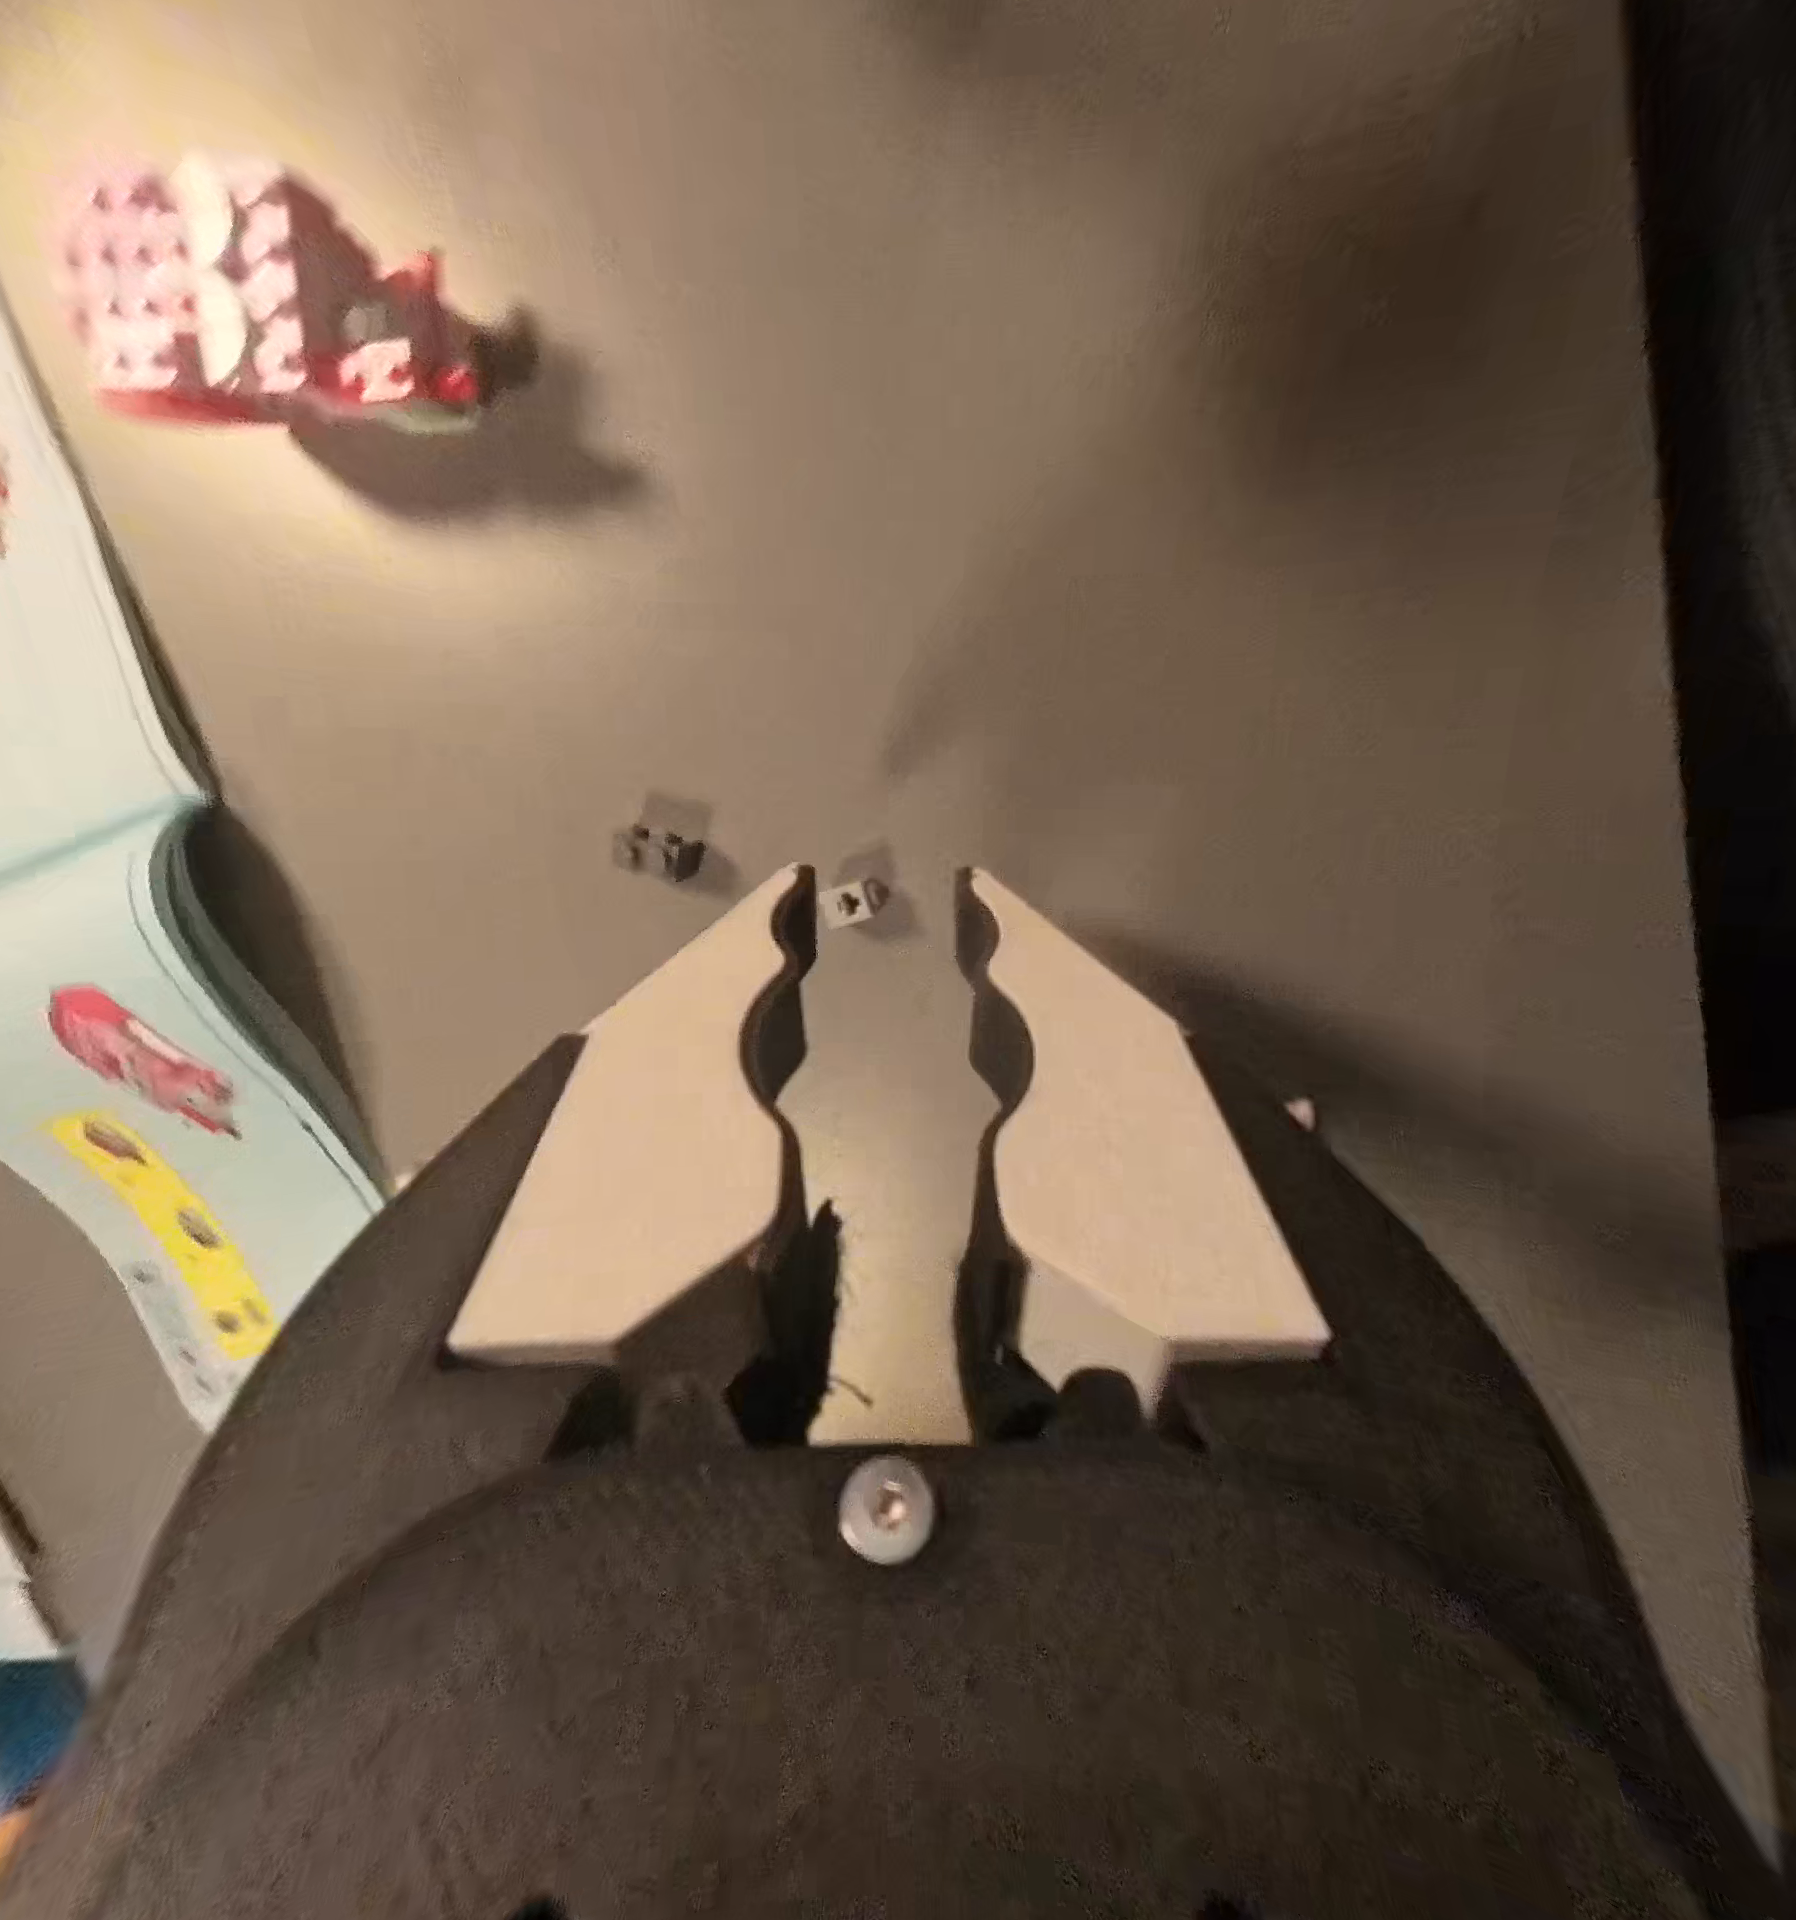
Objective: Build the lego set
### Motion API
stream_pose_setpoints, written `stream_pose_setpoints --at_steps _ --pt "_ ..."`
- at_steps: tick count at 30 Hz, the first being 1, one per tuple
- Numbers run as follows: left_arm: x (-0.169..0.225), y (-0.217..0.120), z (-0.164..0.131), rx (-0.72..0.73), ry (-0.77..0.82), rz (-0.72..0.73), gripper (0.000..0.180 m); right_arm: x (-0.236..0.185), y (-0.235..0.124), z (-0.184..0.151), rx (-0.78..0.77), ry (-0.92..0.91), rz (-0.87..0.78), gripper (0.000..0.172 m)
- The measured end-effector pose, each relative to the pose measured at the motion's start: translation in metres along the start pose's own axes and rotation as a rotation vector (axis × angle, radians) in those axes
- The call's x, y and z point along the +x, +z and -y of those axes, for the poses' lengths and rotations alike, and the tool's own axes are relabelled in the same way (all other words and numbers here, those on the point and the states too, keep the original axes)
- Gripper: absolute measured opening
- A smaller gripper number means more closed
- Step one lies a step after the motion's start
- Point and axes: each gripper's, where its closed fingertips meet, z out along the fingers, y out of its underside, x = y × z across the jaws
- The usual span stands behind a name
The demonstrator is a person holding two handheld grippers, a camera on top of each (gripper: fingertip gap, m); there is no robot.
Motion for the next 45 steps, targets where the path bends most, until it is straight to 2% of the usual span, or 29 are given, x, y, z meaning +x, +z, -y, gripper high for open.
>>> stream_pose_setpoints --at_steps 6,11,22,32,34,36,38,41,43,45 --pt "0.007 0.001 -0.004 -0.187 0.288 -0.233 0.031 0.000 0.000 0.000 -0.004 0.000 -0.001 0.006" --pt "-0.003 0.006 -0.012 -0.307 0.452 -0.276 0.036 0.001 -0.001 0.000 -0.001 0.010 -0.003 0.006" --pt "-0.009 0.013 -0.022 -0.376 0.500 -0.288 0.029 0.000 0.000 -0.001 -0.009 0.012 0.008 0.006" --pt "-0.008 0.018 -0.020 -0.357 0.522 -0.265 0.011 0.000 -0.002 0.000 0.002 0.027 0.016 0.006" --pt "-0.012 0.018 -0.021 -0.362 0.477 -0.235 0.011 0.000 -0.002 0.000 0.001 0.025 0.015 0.006" --pt "-0.019 0.019 -0.013 -0.294 0.385 -0.172 0.011 0.000 -0.002 0.000 -0.001 0.021 0.013 0.006" --pt "-0.016 0.018 0.011 -0.107 0.223 -0.139 0.011 0.000 -0.002 -0.001 -0.005 0.017 0.010 0.006" --pt "-0.013 0.008 0.061 0.241 -0.113 -0.081 0.011 0.001 -0.002 -0.002 -0.016 0.009 0.006 0.006" --pt "-0.013 0.001 0.082 0.397 -0.327 -0.057 0.011 0.001 -0.002 -0.004 -0.028 0.003 0.007 0.006" --pt "-0.004 -0.002 0.098 0.530 -0.518 -0.107 0.011 0.004 0.000 -0.007 -0.054 0.005 0.012 0.006"
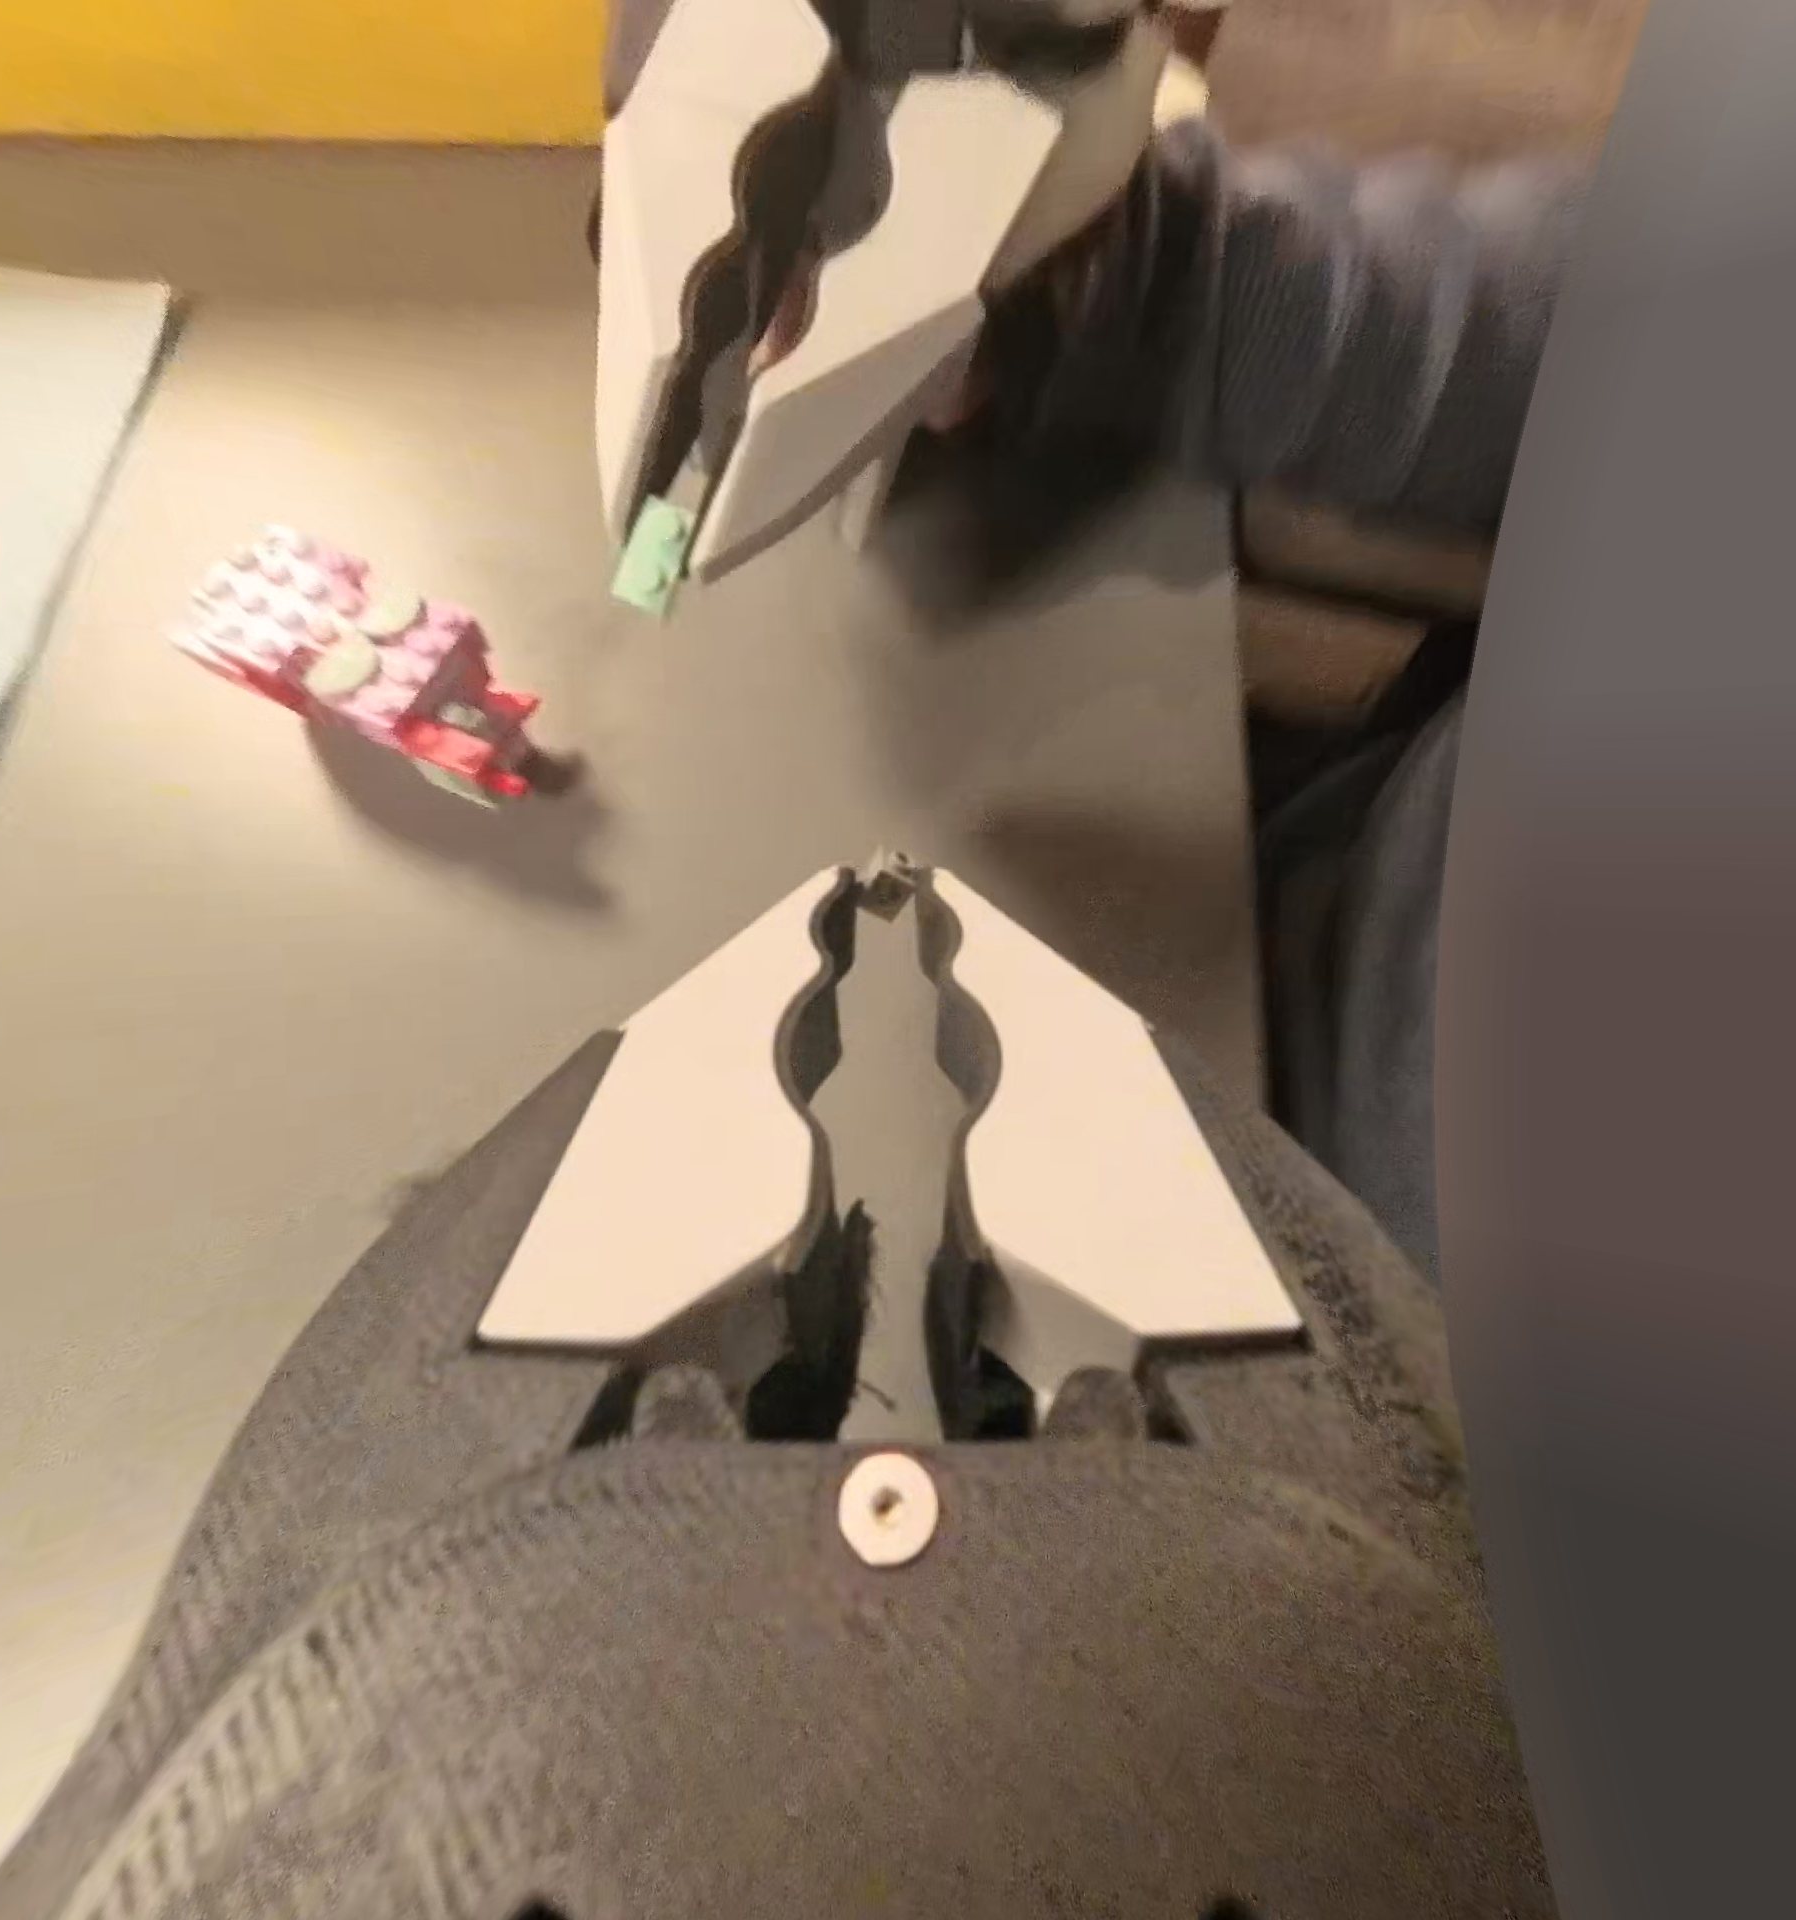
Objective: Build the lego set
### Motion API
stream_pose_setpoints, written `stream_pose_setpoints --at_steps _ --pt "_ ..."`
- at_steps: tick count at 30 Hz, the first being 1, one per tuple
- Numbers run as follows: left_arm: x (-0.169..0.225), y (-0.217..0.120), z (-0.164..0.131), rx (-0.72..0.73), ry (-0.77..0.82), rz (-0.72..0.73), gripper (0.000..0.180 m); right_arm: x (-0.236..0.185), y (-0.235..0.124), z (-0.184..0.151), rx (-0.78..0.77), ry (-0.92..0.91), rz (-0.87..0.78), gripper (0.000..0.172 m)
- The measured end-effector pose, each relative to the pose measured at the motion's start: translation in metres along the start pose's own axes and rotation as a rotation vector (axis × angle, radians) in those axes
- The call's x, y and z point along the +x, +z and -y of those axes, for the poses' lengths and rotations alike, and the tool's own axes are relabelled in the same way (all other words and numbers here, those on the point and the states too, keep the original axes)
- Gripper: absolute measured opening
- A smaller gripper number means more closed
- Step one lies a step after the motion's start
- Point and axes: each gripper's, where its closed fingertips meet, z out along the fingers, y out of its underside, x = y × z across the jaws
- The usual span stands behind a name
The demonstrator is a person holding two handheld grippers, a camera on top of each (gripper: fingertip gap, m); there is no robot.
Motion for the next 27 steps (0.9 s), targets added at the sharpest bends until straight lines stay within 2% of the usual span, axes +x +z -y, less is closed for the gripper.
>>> stream_pose_setpoints --at_steps 3,7,18,27 --pt "0.004 0.013 -0.012 0.030 -0.224 -0.003 0.010 -0.003 0.004 -0.008 -0.057 0.013 0.046 0.006" --pt "-0.004 0.027 -0.031 -0.010 -0.302 0.063 0.010 -0.005 0.005 -0.012 -0.090 0.014 0.065 0.006" --pt "-0.003 0.022 -0.043 -0.004 -0.228 0.021 0.012 -0.017 0.008 -0.029 -0.212 0.006 0.143 0.006" --pt "-0.002 0.016 -0.049 -0.047 -0.158 0.021 0.011 -0.018 0.007 -0.028 -0.206 0.013 0.153 0.006"
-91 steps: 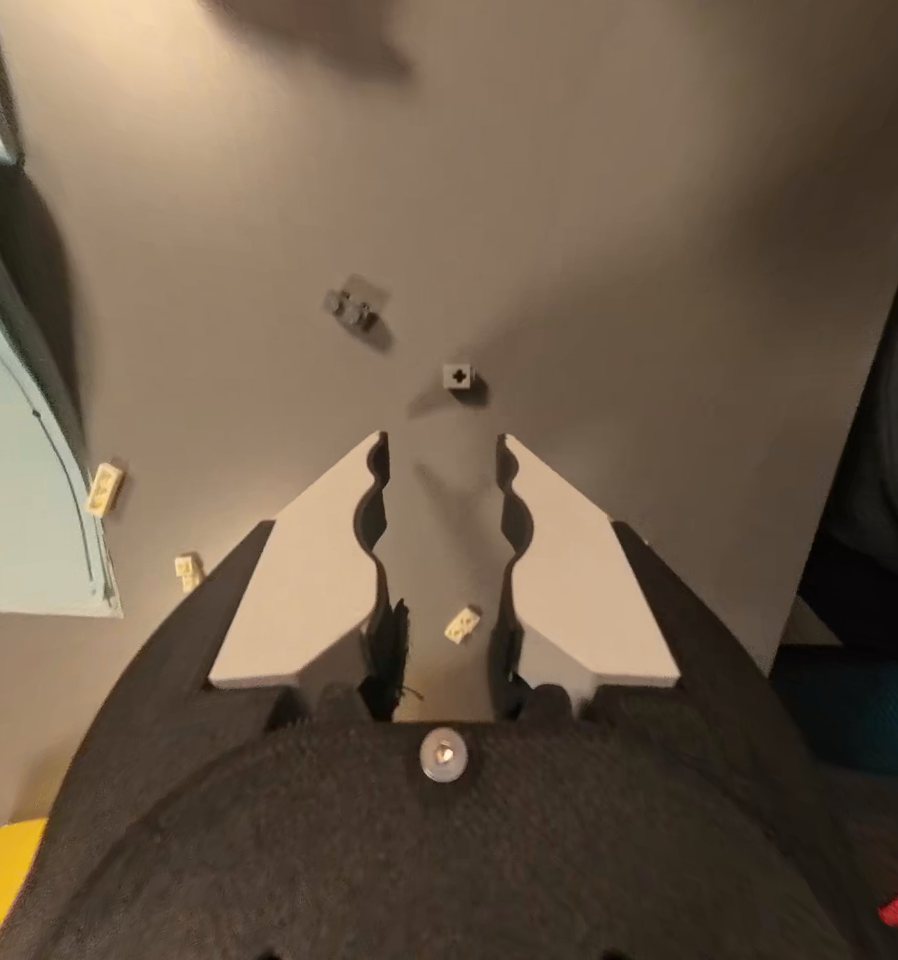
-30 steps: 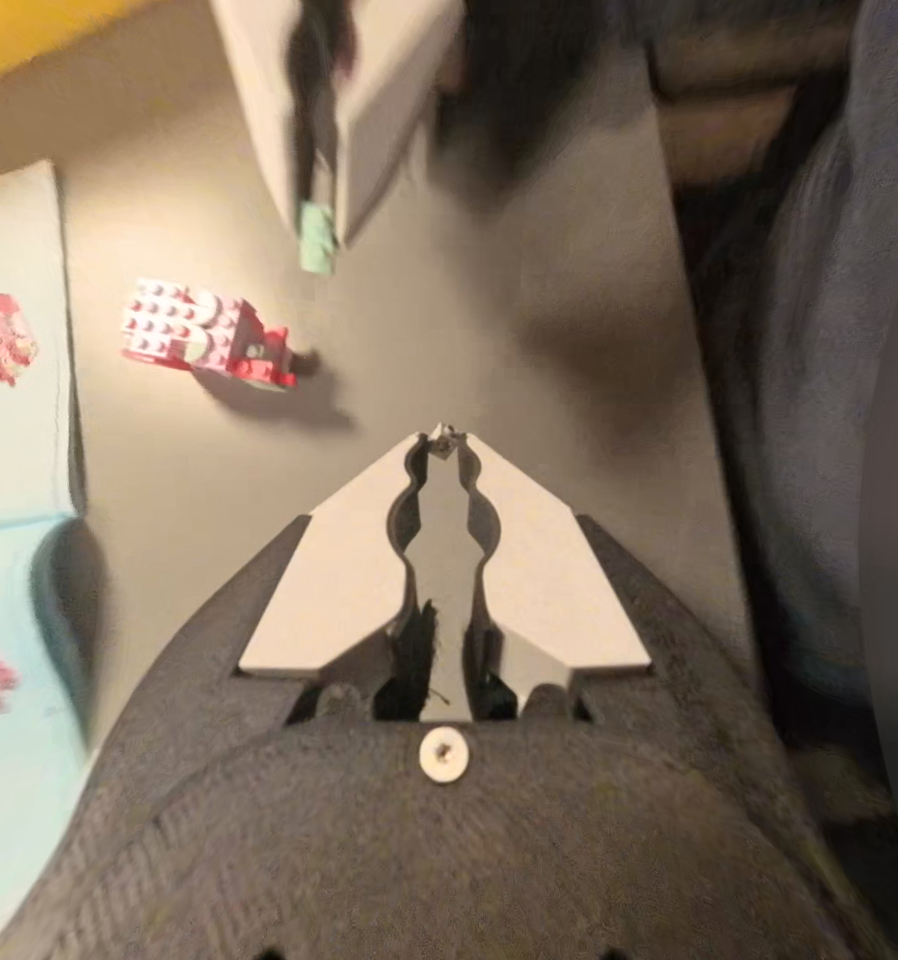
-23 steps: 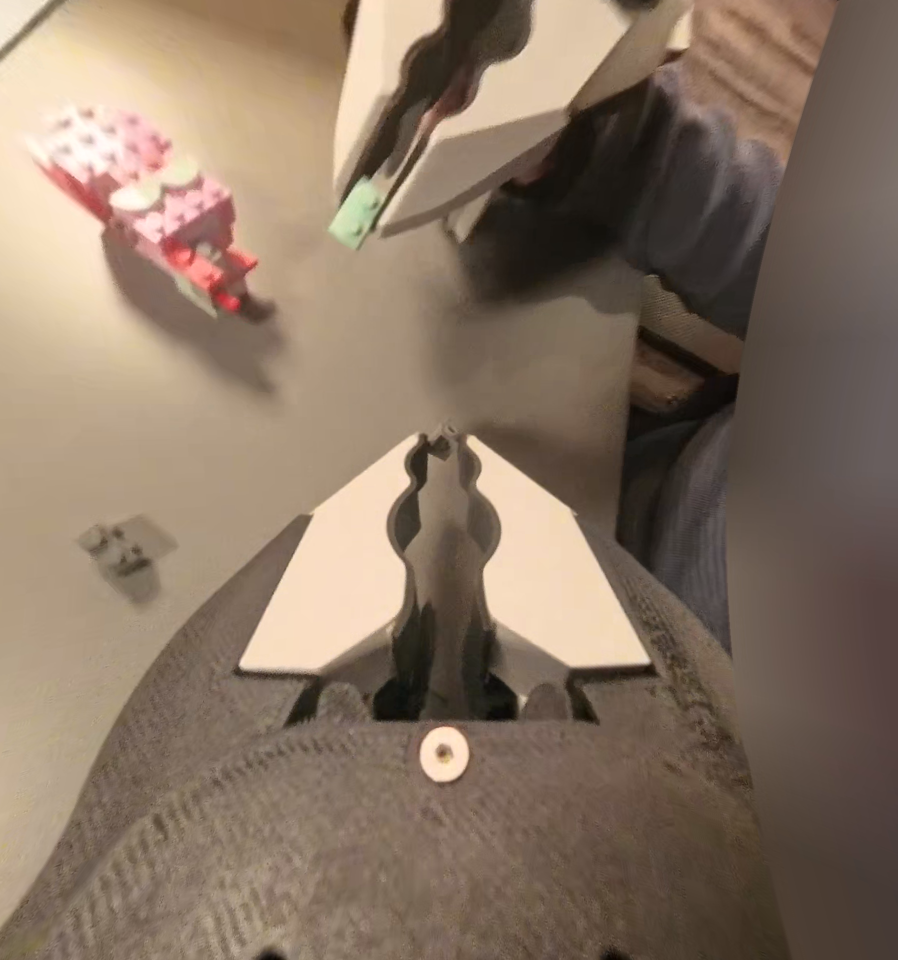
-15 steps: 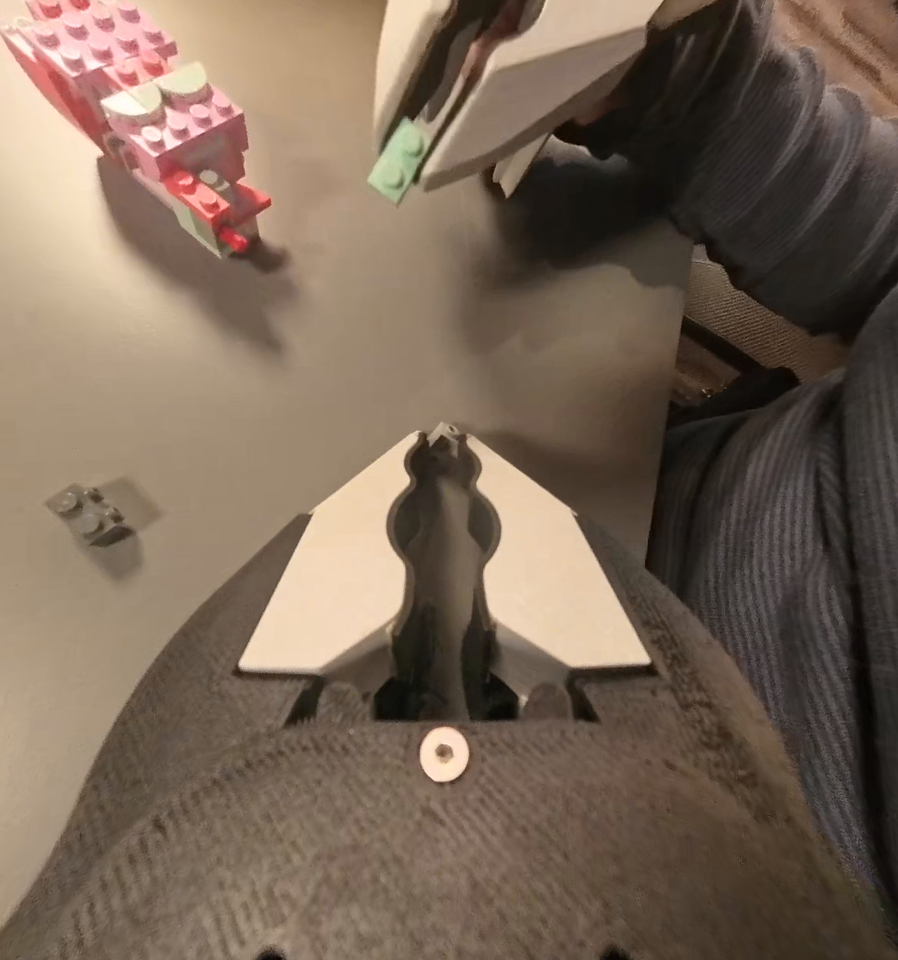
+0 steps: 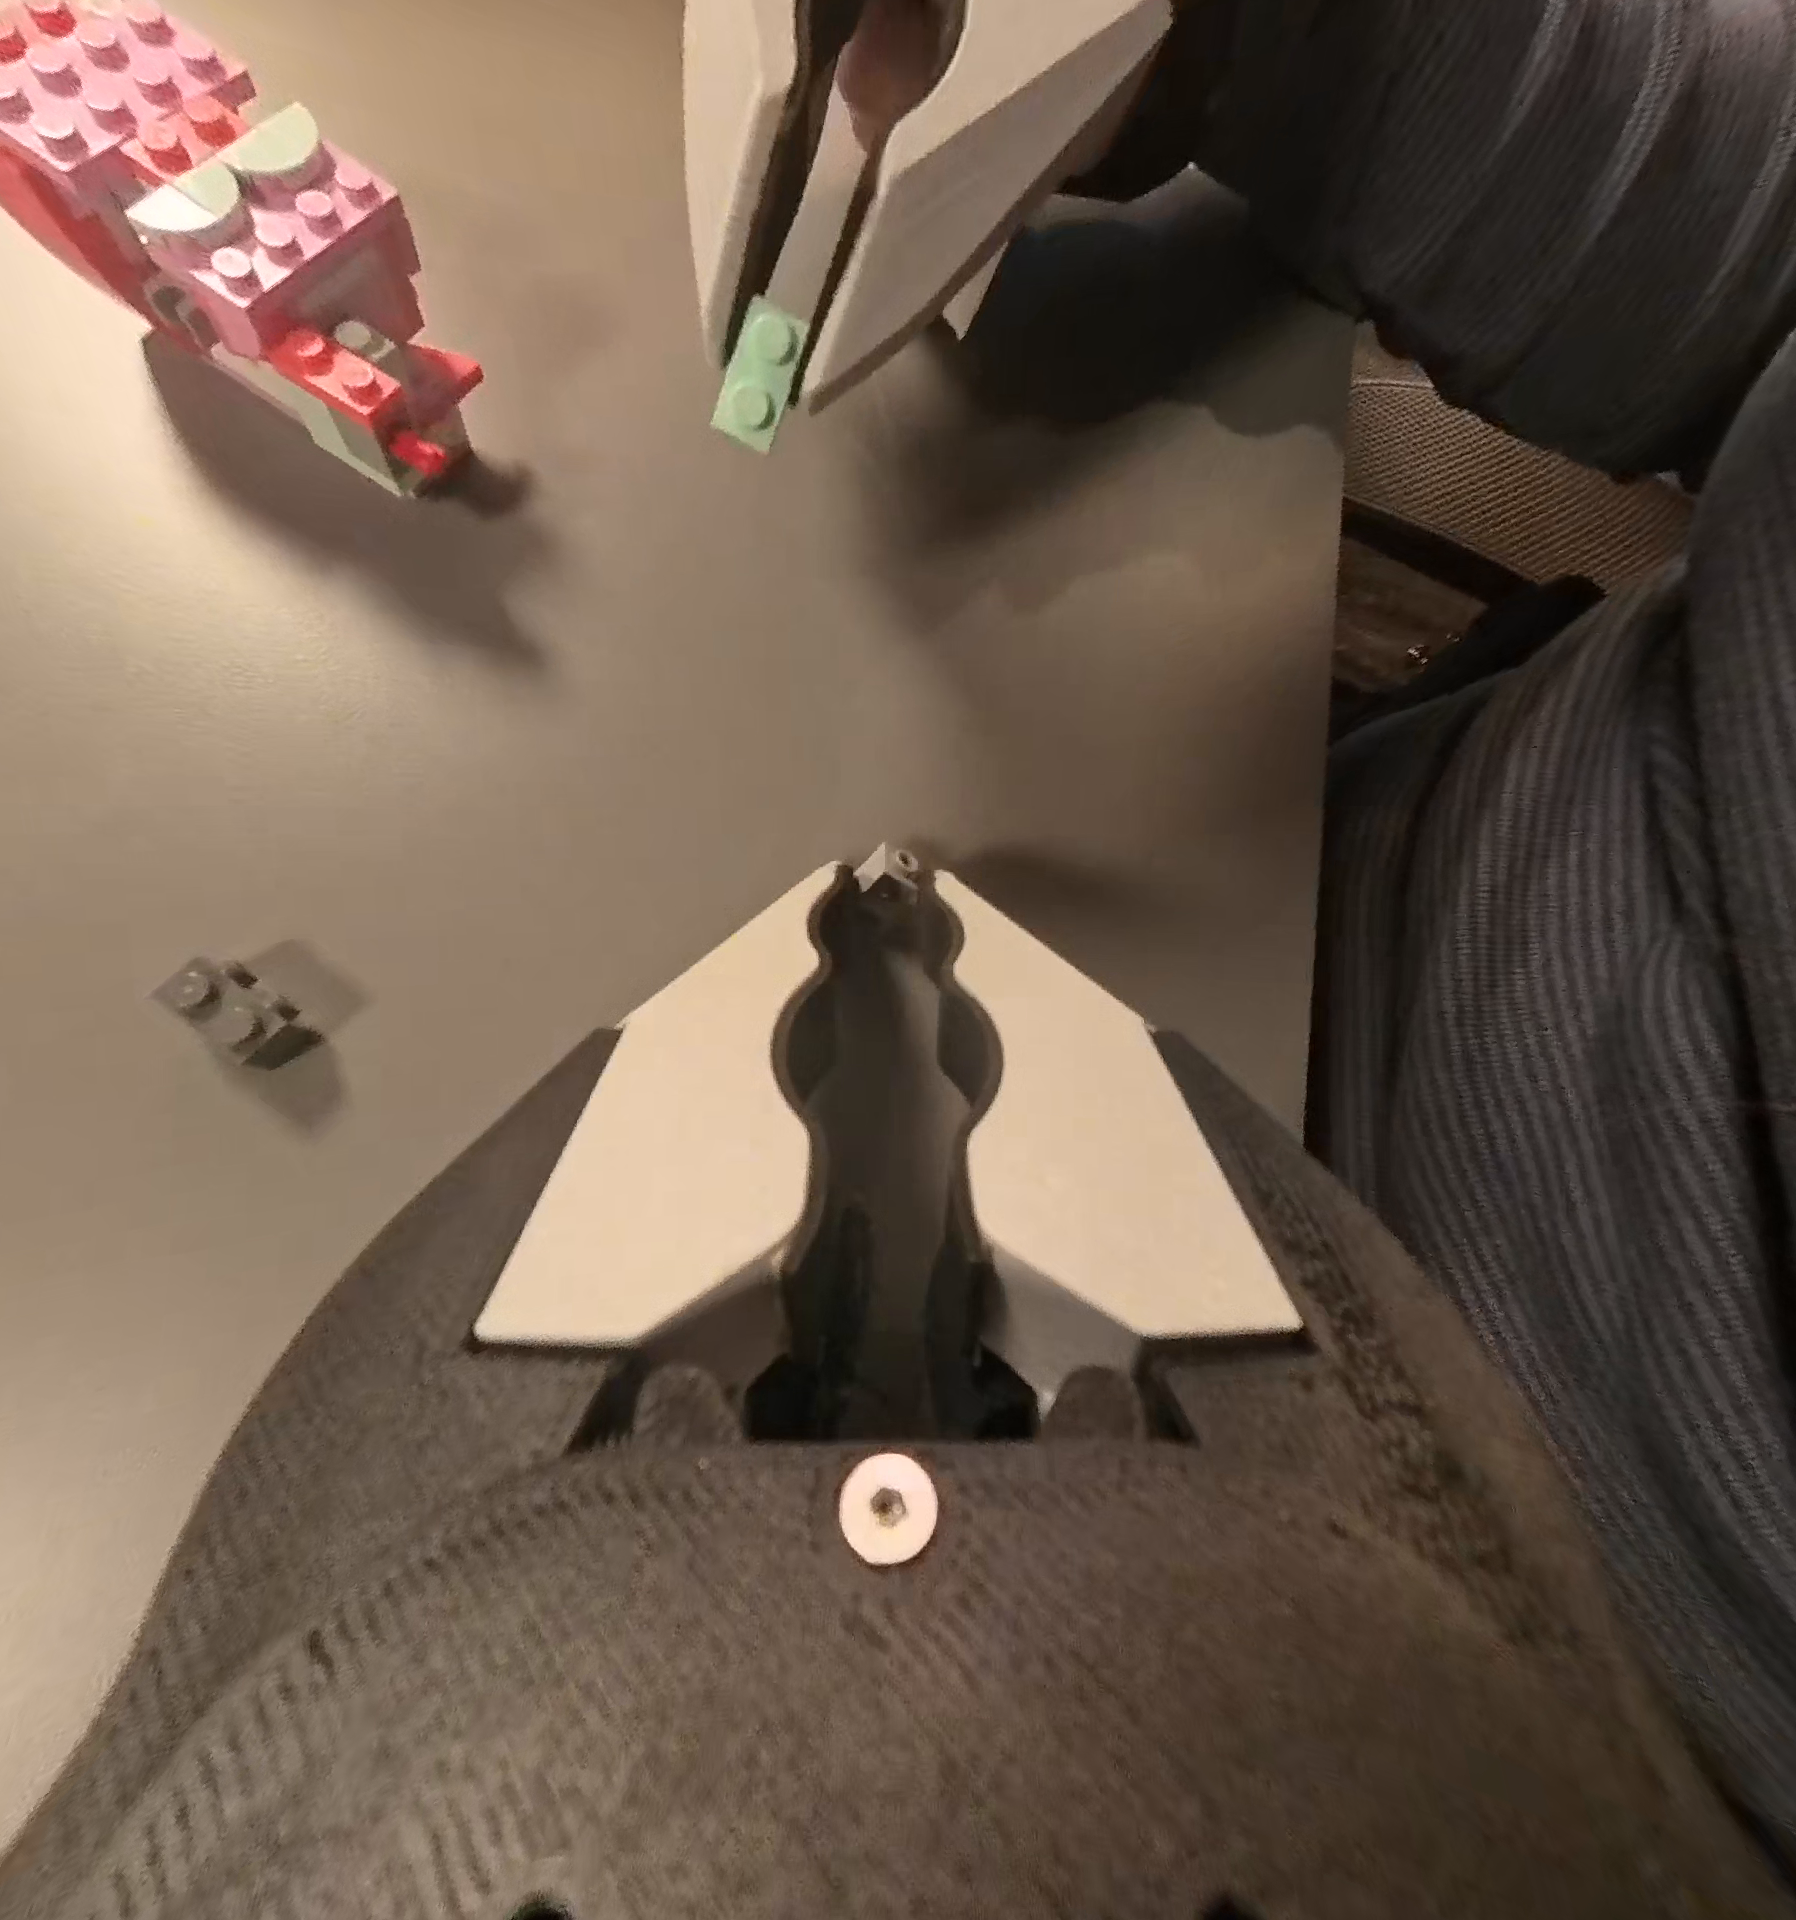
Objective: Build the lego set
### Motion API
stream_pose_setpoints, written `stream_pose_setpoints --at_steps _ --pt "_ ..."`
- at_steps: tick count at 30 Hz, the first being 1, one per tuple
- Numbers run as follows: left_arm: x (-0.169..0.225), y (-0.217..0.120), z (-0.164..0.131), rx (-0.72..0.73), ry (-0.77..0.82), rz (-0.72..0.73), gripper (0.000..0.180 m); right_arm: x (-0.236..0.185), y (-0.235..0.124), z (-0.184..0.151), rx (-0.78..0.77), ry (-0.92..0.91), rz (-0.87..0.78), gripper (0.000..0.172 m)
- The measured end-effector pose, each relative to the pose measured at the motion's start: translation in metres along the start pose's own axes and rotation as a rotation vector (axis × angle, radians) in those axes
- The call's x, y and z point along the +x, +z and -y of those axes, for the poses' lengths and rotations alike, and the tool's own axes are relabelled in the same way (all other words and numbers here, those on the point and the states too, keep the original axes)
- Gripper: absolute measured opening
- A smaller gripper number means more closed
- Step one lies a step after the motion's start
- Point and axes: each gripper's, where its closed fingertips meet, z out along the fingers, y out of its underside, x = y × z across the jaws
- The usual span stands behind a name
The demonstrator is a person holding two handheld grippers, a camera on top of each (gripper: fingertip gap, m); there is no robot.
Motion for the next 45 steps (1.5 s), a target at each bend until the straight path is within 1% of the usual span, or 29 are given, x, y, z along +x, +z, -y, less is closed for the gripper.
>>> stream_pose_setpoints --at_steps 4,5,7,10,14,17,19,22,27,31,35,38,42,45 --pt "0.000 -0.002 -0.001 0.004 -0.018 -0.020 0.015 0.000 -0.001 0.001 0.006 0.000 -0.002 0.006" --pt "-0.001 -0.004 -0.001 0.001 -0.008 -0.012 0.021 0.000 -0.001 0.001 0.009 0.001 -0.003 0.006" --pt "-0.007 -0.008 -0.004 -0.025 0.048 0.047 0.027 0.001 -0.001 0.001 0.012 0.004 -0.002 0.006" --pt "-0.009 -0.012 -0.009 -0.074 0.118 0.094 0.029 0.001 -0.002 0.002 0.014 0.007 -0.001 0.006" --pt "0.001 -0.011 -0.007 -0.049 0.078 0.048 0.030 0.001 -0.003 0.002 0.022 0.004 -0.005 0.006" --pt "-0.001 -0.013 -0.010 -0.046 0.159 0.104 0.026 -0.005 -0.003 0.001 0.015 0.001 0.032 0.006" --pt "0.002 -0.014 -0.009 -0.030 0.210 0.103 0.023 -0.010 -0.002 -0.001 -0.001 -0.011 0.060 0.006" --pt "0.006 -0.012 -0.005 -0.003 0.210 0.071 0.021 -0.014 0.000 -0.003 -0.021 -0.029 0.077 0.006" --pt "0.002 -0.005 -0.008 -0.035 0.212 0.069 0.019 -0.013 -0.001 -0.002 -0.008 -0.030 0.070 0.006" --pt "0.002 -0.003 -0.008 -0.026 0.244 0.066 0.007 -0.014 -0.001 -0.002 -0.011 -0.036 0.074 0.006" --pt "0.000 -0.005 -0.008 -0.034 0.255 0.085 0.007 -0.016 0.001 -0.004 -0.027 -0.047 0.078 0.006" --pt "-0.007 -0.012 0.003 0.019 0.259 0.137 0.007 -0.013 0.001 -0.002 -0.012 -0.058 0.053 0.006" --pt "-0.011 -0.029 0.033 0.188 0.247 0.171 0.007 -0.010 0.005 0.007 0.037 -0.106 0.008 0.006" --pt "-0.012 -0.040 0.049 0.272 0.246 0.182 0.007 -0.011 0.009 0.011 0.058 -0.137 -0.012 0.006"
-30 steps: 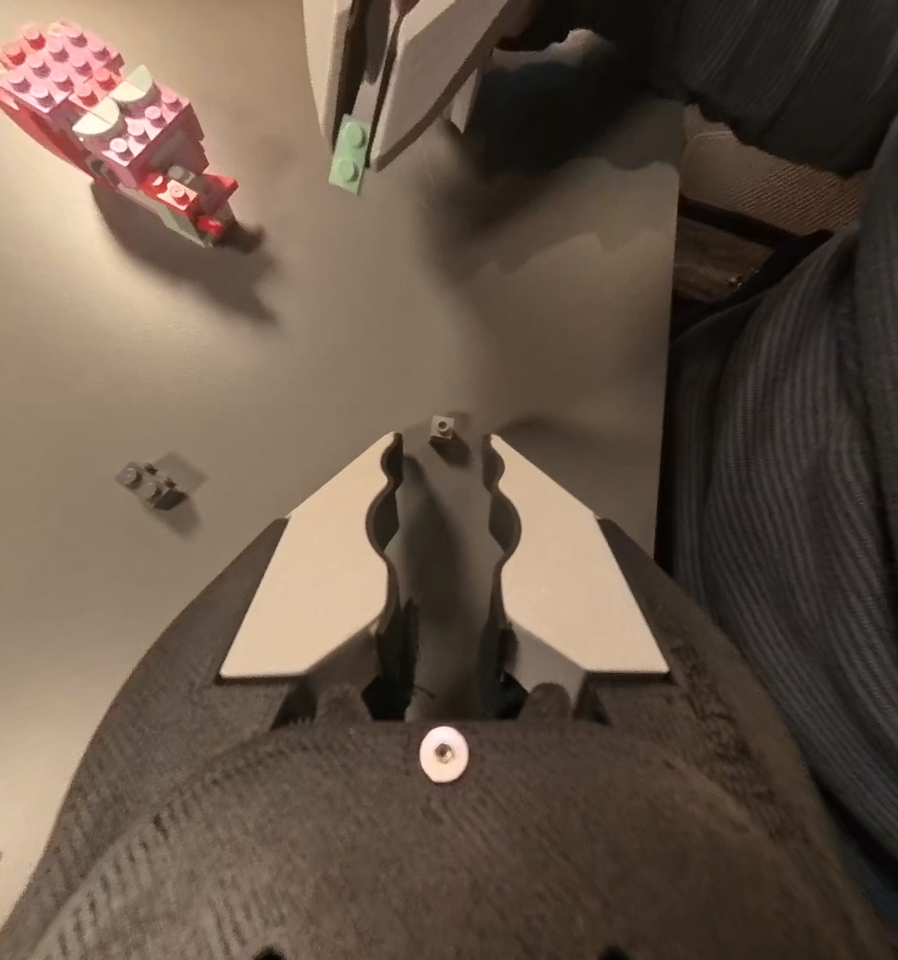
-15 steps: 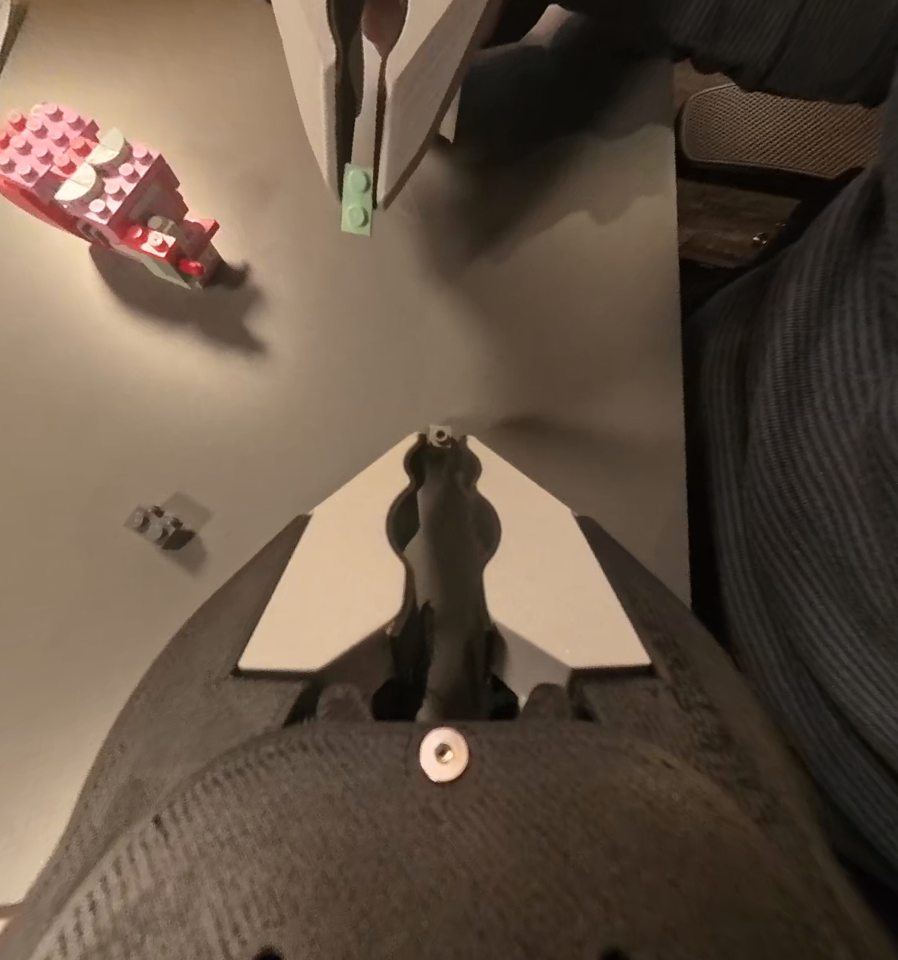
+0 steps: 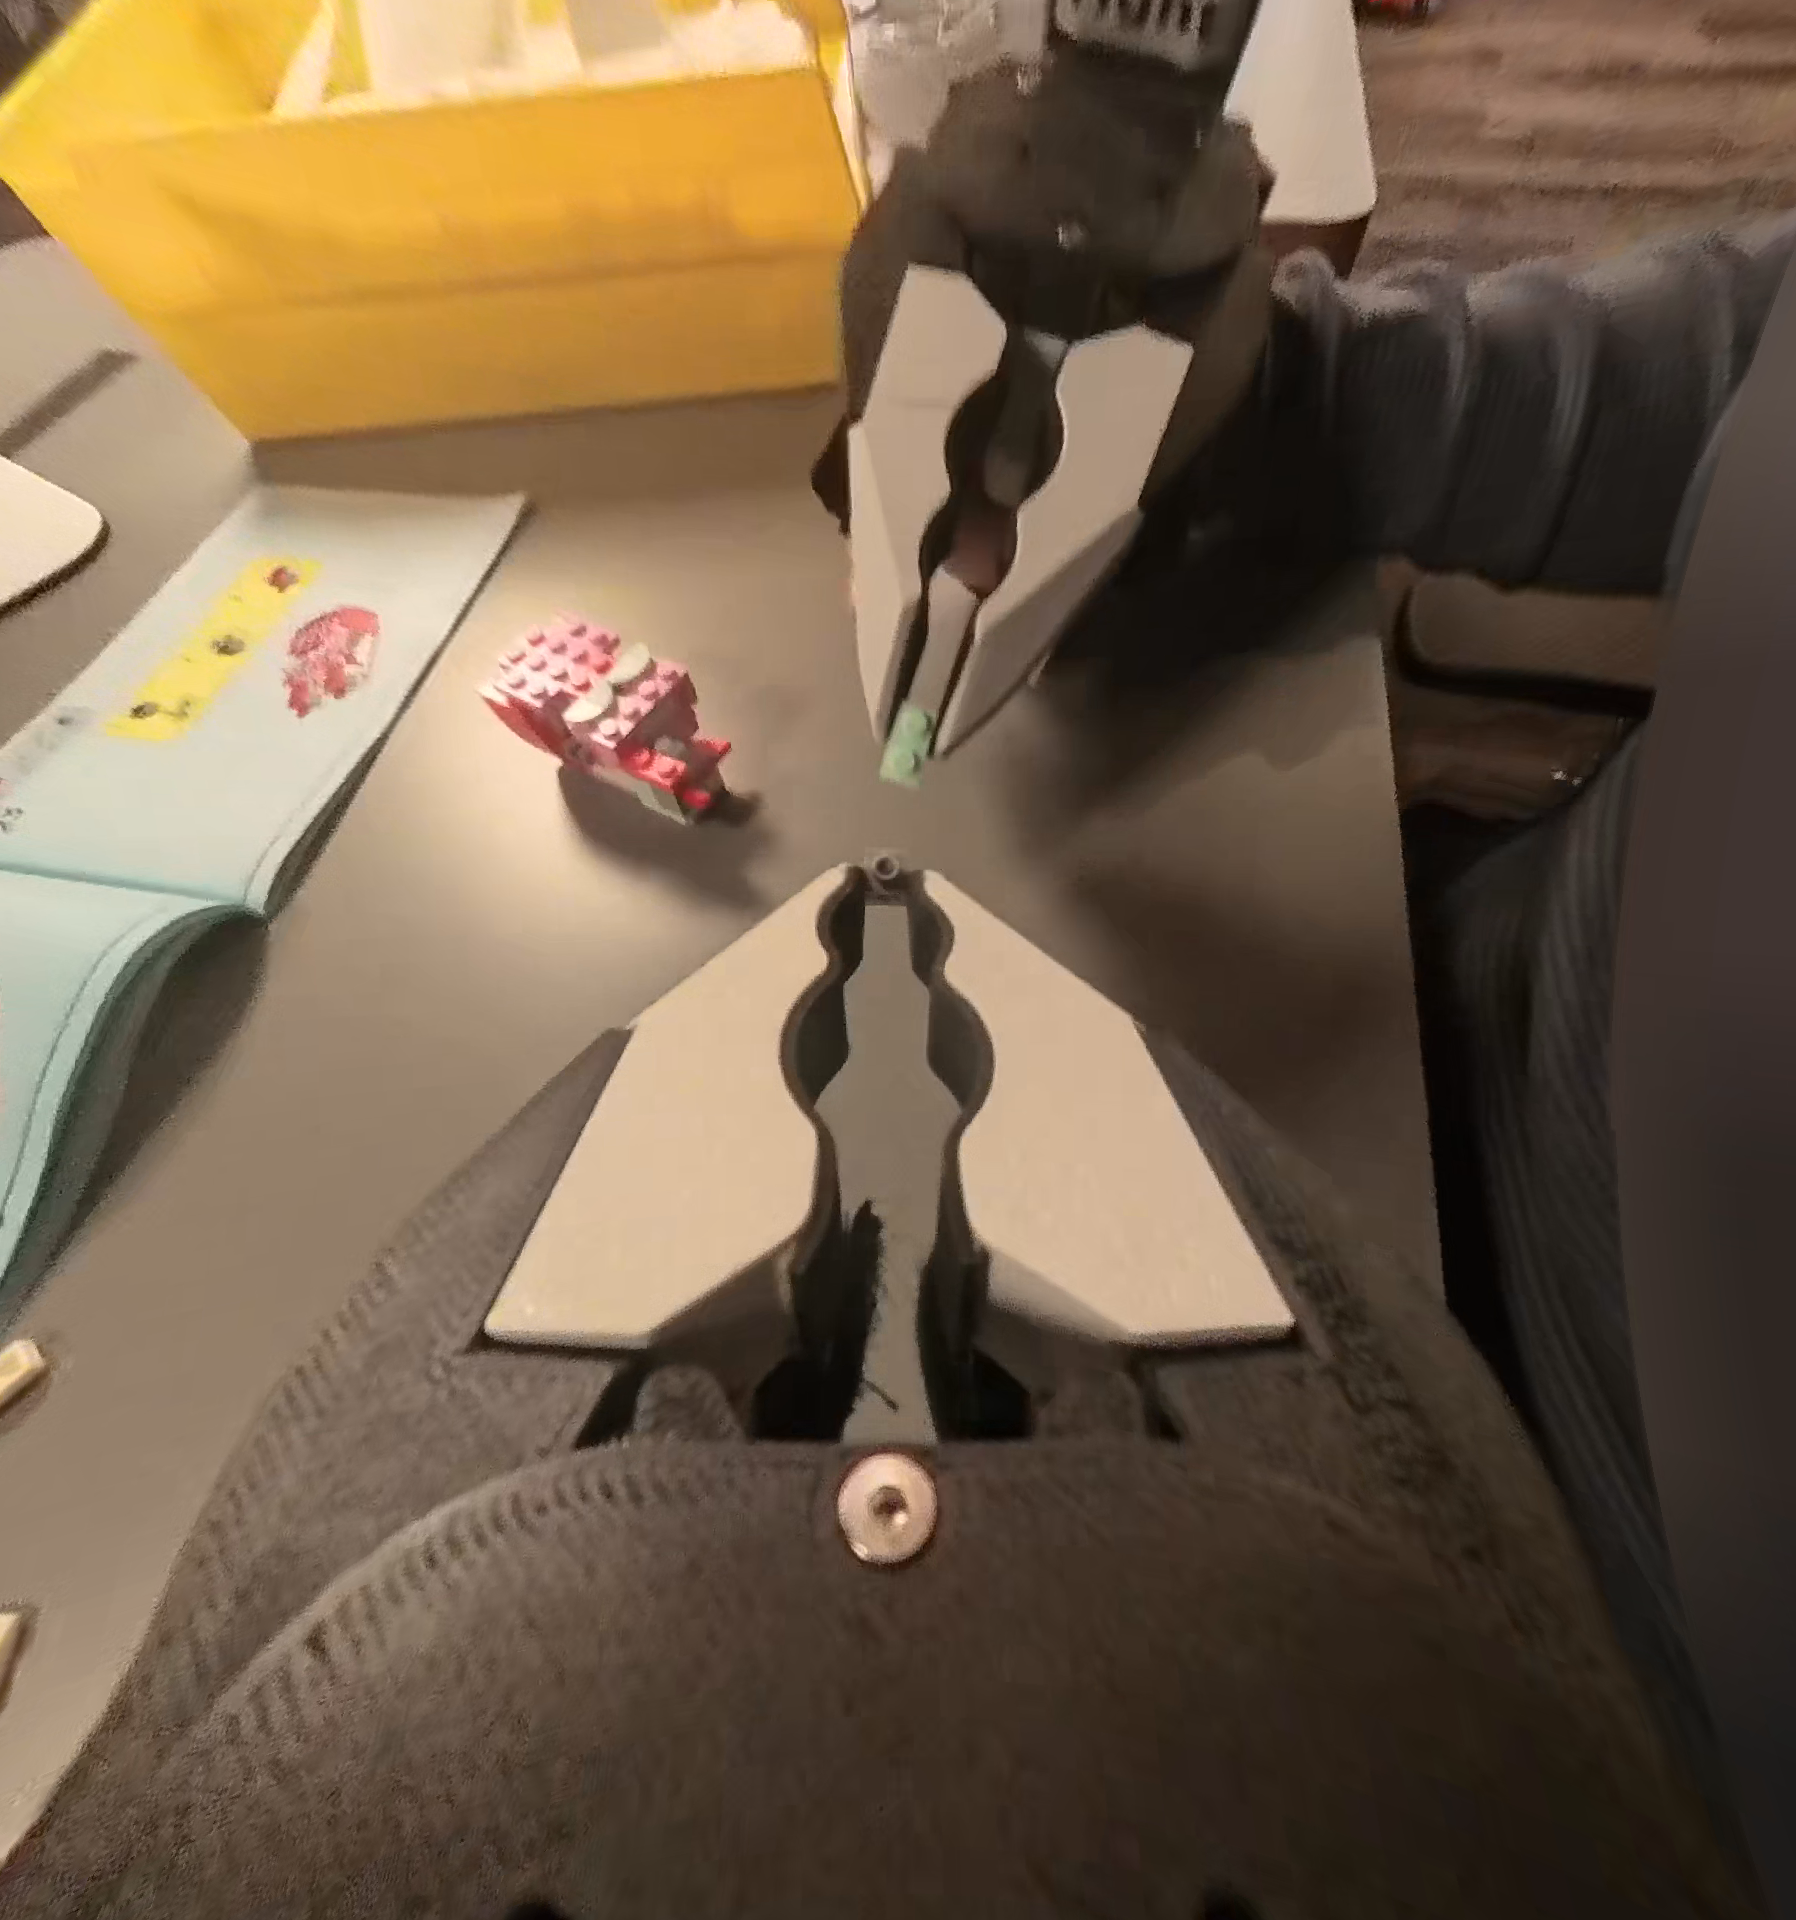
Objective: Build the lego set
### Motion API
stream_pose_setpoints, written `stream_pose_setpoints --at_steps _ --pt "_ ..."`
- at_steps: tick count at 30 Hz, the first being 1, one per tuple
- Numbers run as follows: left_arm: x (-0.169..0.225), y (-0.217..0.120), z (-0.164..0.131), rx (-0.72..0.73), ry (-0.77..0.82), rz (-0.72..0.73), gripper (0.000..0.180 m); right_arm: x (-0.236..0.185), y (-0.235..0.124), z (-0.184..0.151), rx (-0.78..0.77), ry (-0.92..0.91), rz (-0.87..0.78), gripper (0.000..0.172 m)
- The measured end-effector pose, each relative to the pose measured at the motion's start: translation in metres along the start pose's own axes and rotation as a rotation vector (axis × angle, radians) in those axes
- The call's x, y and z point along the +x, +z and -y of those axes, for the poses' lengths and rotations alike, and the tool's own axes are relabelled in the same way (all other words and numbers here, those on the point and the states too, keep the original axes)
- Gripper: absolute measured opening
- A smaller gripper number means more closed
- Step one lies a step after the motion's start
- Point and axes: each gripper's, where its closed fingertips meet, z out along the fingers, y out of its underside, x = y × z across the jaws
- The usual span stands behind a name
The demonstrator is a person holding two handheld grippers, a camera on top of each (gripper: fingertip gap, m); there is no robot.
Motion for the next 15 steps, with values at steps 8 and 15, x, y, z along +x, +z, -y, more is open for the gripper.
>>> stream_pose_setpoints --at_steps 8,15 --pt "0.002 -0.009 0.024 0.184 -0.018 -0.098 0.007 0.004 0.009 0.010 0.048 0.027 -0.044 0.006" --pt "0.001 -0.021 0.035 0.358 -0.159 -0.227 0.007 0.000 0.016 0.029 0.147 0.051 -0.029 0.006"
